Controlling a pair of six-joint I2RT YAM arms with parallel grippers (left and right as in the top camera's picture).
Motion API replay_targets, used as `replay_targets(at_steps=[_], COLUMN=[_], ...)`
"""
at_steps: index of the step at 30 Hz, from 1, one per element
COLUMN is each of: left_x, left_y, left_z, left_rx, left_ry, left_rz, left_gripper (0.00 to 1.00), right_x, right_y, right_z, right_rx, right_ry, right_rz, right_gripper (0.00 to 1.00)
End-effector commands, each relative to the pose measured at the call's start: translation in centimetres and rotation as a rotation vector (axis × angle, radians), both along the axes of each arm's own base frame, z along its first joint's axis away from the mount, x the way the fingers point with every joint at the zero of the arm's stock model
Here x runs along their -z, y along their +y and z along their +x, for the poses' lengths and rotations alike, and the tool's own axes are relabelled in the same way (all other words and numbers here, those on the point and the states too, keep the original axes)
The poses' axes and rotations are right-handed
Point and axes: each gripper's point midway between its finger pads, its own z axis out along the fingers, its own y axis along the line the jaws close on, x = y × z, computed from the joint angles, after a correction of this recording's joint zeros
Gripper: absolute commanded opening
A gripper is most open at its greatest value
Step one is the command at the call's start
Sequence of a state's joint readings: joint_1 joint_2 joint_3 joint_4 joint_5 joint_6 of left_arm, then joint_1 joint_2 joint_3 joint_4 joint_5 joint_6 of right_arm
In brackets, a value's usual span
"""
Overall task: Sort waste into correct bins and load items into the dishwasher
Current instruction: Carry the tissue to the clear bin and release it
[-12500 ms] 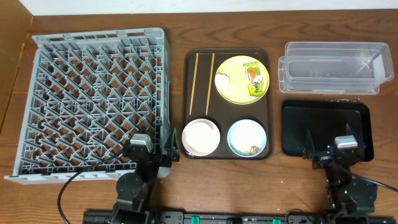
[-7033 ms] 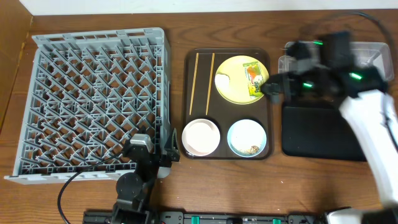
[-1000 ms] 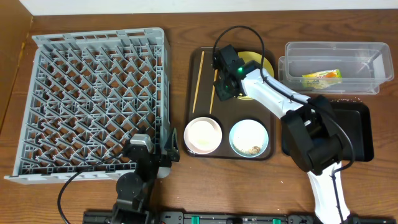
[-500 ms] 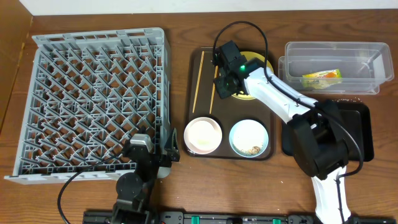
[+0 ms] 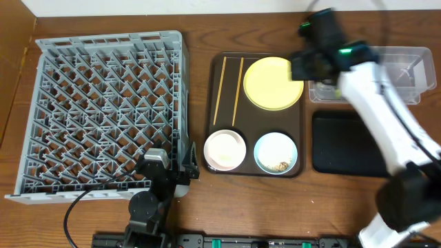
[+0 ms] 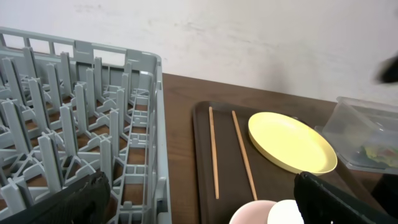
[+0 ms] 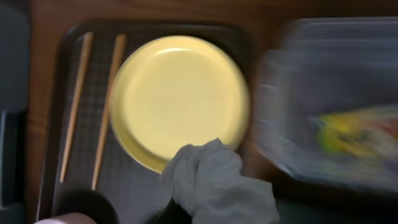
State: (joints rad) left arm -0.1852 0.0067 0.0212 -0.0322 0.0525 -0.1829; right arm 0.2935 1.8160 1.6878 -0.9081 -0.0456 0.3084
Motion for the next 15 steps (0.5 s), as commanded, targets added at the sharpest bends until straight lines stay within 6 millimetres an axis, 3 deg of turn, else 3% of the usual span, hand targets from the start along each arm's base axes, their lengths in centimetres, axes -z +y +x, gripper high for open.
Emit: replay_targets(at_steps=[1,4,6,10,15], left_x=[1.6,1.6,1.6,1.6,1.6], left_y=[0.0,0.0,0.0,0.0,0.0], left_z=[-0.1,-0.1,-0.1,-0.1,-0.1], left_rx=[-0.001,-0.001,-0.001,-0.001,-0.001], left_ry=[0.047,0.047,0.047,0.047,0.047], left_rz=[0.012,0.012,0.013,0.012,0.012], left_gripper=[0.95,0.95,0.95,0.96,0.95], right_x=[0.3,1.9,2.9,3.6,3.8], right_y=[-5.0,-9.6,-11.4,-13.3,-14.1], right_z=[-0.8,-2.3,-2.8,-3.1,-3.1], right_rx=[0.208,0.392,0.445,0.491,0.52], right_ry=[0.073,0.17,0.215,0.253,0.262], right_rz=[-0.008,-0.082,-0.108,-0.108,-0.095], right_gripper=[0.01,0.01,0.01,0.01,0.01])
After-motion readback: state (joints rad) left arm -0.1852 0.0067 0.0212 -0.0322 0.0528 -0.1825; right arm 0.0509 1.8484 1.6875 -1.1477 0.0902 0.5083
